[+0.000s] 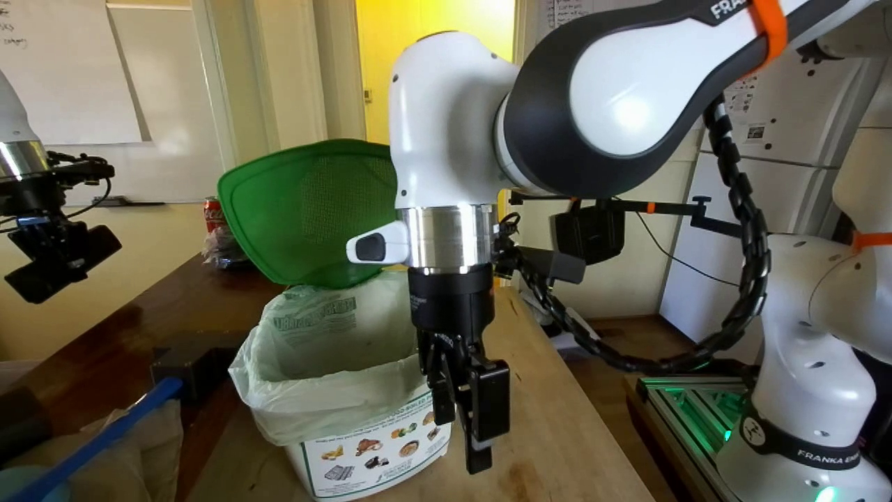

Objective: Remove the clear wrapper from the bin, then place it on the counter

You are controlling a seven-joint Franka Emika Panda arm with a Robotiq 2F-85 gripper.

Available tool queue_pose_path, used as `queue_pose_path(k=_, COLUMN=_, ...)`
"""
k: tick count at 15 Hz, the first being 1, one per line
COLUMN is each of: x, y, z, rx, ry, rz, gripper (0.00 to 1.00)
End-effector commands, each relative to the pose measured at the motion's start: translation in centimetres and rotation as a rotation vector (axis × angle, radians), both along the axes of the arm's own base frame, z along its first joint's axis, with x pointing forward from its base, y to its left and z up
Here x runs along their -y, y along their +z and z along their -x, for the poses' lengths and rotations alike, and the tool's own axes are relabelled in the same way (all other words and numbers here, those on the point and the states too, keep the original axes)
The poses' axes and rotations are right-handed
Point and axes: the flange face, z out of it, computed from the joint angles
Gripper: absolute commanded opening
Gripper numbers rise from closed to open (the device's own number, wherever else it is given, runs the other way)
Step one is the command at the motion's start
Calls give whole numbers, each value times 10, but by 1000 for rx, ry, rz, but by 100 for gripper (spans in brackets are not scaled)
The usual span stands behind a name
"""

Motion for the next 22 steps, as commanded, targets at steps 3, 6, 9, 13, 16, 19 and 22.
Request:
queue_pose_path(k=3, x=-6, y=11, z=23, rx=54, ry=-49, rz=52, gripper=100)
queue_pose_path(k=6, x=-8, y=24, z=32, rx=78, ry=-80, rz=61, gripper=100)
queue_pose_path(k=9, x=-10, y=38, z=41, rx=95, ry=-106, rz=65, gripper=100)
queue_pose_path(k=13, x=-9, y=59, z=51, rx=147, ry=-151, rz=97, gripper=100)
queue_pose_path(k=16, x=-8, y=68, z=59, rx=165, ry=-162, rz=118, gripper=100)
queue_pose_path(k=19, x=-8, y=70, z=65, rx=170, ry=-163, rz=121, gripper=100)
queue_pose_path(k=22, x=-8, y=75, z=54, rx=160, ry=-149, rz=101, gripper=100)
